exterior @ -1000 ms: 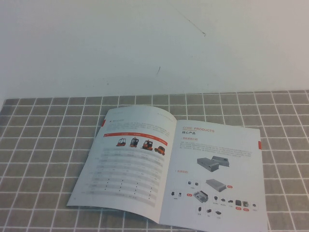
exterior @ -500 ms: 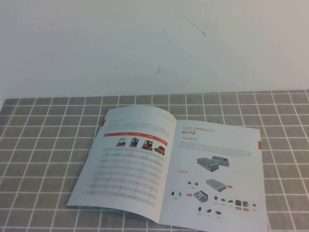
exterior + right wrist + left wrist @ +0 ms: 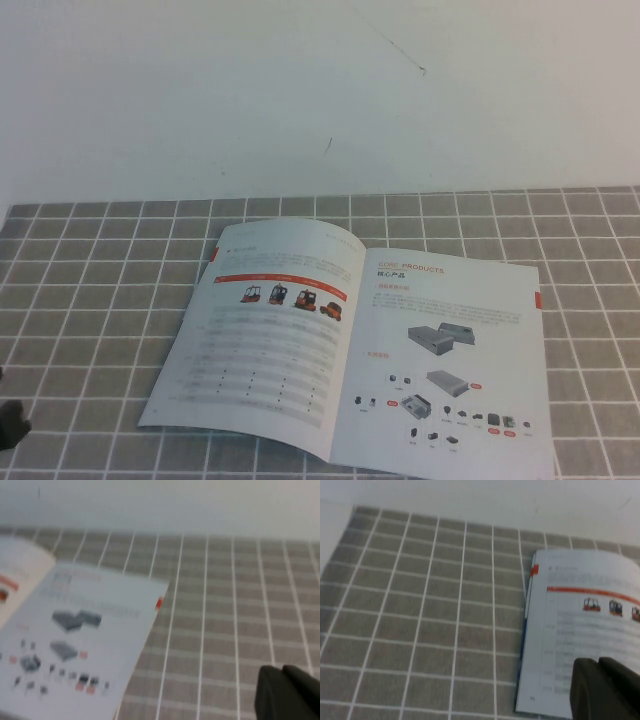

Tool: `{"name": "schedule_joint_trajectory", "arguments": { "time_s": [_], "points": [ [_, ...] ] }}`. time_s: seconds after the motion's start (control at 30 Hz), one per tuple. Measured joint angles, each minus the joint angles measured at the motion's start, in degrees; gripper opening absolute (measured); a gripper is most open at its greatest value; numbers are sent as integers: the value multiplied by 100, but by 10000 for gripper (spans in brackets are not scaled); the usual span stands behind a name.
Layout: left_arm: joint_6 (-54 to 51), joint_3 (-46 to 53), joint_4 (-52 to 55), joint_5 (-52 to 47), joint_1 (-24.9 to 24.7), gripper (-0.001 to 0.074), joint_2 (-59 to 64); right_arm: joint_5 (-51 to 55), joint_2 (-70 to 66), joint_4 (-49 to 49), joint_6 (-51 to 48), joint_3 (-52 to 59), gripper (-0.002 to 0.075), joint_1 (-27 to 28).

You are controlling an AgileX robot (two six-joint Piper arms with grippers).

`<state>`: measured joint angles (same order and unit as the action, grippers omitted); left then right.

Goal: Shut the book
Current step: 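Close the open booklet and leave it lying on the table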

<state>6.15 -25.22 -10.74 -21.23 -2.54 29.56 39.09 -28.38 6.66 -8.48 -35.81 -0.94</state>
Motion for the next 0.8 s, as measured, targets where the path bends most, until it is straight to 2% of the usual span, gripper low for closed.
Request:
{"name": "schedule_joint_trajectory", "arguments": {
  "time_s": [0.1,0.23,0.37,0.67,0.8],
  "points": [
    [-272,-237,-213,-252,0,-4,738,669,-791,339,-735,-148,-2,0],
    [-841,-873,-493,-994,0,-4,1853,900,-1820,915,-1622,-187,-2,0],
    [-1319,-1456,-780,-1470,0,-4,2877,779,-2601,1416,-2160,-272,-2,0],
    [-2162,-2148,-1586,-1523,0,-4,4356,132,-3784,2656,-3263,-350,-2,0],
    [-2905,-2332,-2258,-1619,0,-4,4910,-143,-4388,3354,-3792,-411,-2,-125]
  ]
}}
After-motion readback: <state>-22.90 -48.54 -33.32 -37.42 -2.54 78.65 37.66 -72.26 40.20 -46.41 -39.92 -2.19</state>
